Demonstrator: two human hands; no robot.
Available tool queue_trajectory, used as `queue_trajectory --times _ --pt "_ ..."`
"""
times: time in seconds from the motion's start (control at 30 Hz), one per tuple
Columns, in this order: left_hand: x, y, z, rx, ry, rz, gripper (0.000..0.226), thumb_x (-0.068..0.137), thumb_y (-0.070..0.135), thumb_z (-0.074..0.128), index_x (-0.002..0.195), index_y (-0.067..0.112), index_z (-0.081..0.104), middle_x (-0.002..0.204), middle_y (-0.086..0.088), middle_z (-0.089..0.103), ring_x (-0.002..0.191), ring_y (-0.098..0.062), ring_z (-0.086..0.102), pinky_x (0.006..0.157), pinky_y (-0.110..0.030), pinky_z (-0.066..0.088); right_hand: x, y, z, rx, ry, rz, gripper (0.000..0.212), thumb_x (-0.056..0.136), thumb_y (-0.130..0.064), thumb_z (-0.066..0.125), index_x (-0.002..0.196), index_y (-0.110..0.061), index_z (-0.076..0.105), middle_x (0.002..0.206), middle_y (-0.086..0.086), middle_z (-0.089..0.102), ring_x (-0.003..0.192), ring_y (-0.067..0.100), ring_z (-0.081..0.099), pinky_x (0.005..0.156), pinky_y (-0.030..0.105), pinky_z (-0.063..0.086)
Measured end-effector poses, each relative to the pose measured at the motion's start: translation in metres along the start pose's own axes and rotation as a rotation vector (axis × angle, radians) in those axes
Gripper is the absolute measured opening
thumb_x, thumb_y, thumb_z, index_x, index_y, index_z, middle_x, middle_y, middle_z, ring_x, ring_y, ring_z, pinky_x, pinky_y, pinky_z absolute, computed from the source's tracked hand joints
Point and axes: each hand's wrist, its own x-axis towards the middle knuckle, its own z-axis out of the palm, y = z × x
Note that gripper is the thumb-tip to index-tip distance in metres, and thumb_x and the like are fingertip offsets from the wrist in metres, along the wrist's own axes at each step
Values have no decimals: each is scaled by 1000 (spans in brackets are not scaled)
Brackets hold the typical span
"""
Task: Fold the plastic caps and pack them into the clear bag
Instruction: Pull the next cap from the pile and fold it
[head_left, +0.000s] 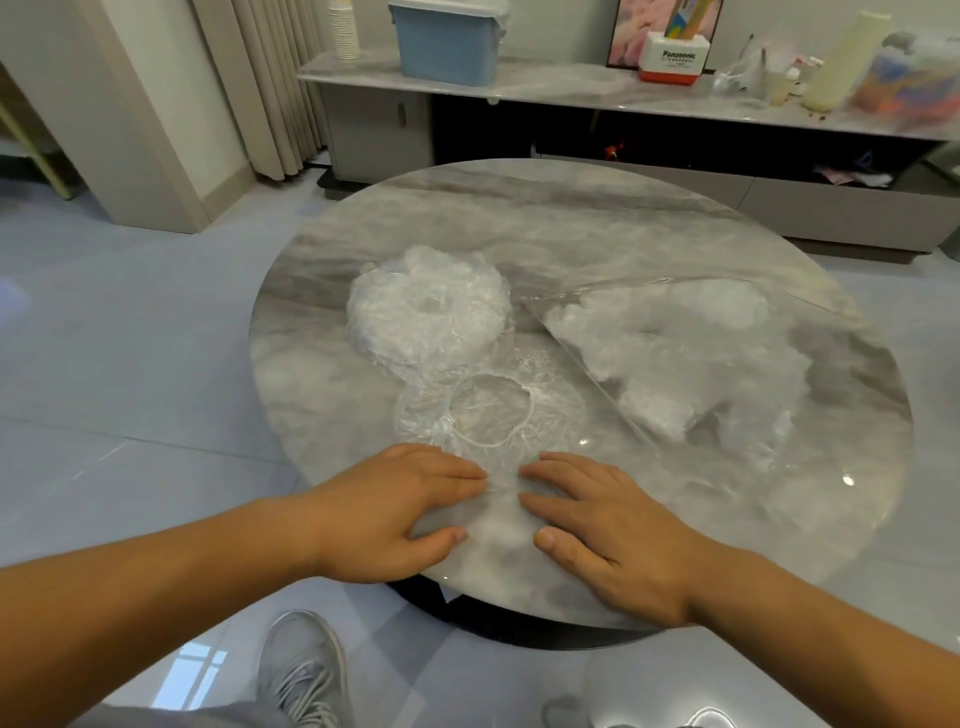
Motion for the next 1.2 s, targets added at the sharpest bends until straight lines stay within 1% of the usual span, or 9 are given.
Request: queue_trajectory --times 0.13,0.27,0.4,0.53,0.7,0.83,0.93,1.07,1.2 --pt "0 2 -3 -93 15 -27 64 91 57 38 145 27 52 150 13 47 136 2 38 110 -3 14 -1 1 -3 0 2 0 93 86 -82 -10 151 -41 41 165 -16 14 152 2 -1 121 25 3" --pt "-3 1 -1 -128 23 -25 59 92 57 40 143 32 54 151 18 45 139 5 36 116 -16 22 0 2 -2 -25 13 -14 96 86 -80 -13 152 -35 41 161 -18 26 149 -2 6 119 22 5" --pt "-11 -2 3 -153 35 -20 44 94 52 47 135 40 60 160 21 28 147 9 16 120 -20 17 -4 0 -4 12 73 -28 87 93 -75 0 151 -28 44 156 -16 36 145 -3 22 120 27 19" --pt "-18 -8 6 -85 8 6 39 97 48 51 135 43 59 164 20 13 151 4 1 121 -21 7 -10 -4 -10 160 156 0 76 95 -67 17 148 -25 50 145 -26 40 130 -26 23 111 4 13" --pt "-17 -11 1 -172 -15 -65 56 93 58 44 145 38 49 155 22 35 142 9 28 118 -15 19 -12 -6 -18 467 218 59 50 102 -51 34 129 -24 67 125 -32 56 122 -13 48 101 3 30" --pt "-9 -7 -6 -544 109 -254 33 99 37 59 132 36 61 130 25 61 122 10 53 106 -14 40 -9 -3 -20 560 206 139 58 99 -55 32 116 -15 71 110 -19 65 108 -2 58 96 11 40" --pt "5 -6 -8 -591 240 -395 21 98 31 62 117 34 70 112 23 69 107 10 59 93 -11 45 -2 0 -19 500 171 177 73 101 -61 28 113 0 65 111 2 66 99 9 60 95 27 44" --pt "24 -10 -8 -474 195 -521 25 93 36 66 115 27 72 101 18 68 91 6 62 79 -4 43 3 -1 -19 302 92 148 72 94 -67 20 100 -16 69 122 -15 56 108 0 55 99 23 42" --pt "37 -12 -7 -334 177 -554 19 85 43 74 97 29 76 86 15 68 79 1 61 73 -16 44 6 1 -16 133 62 143 69 95 -68 14 81 -22 62 119 -13 49 101 -3 50 93 23 43"
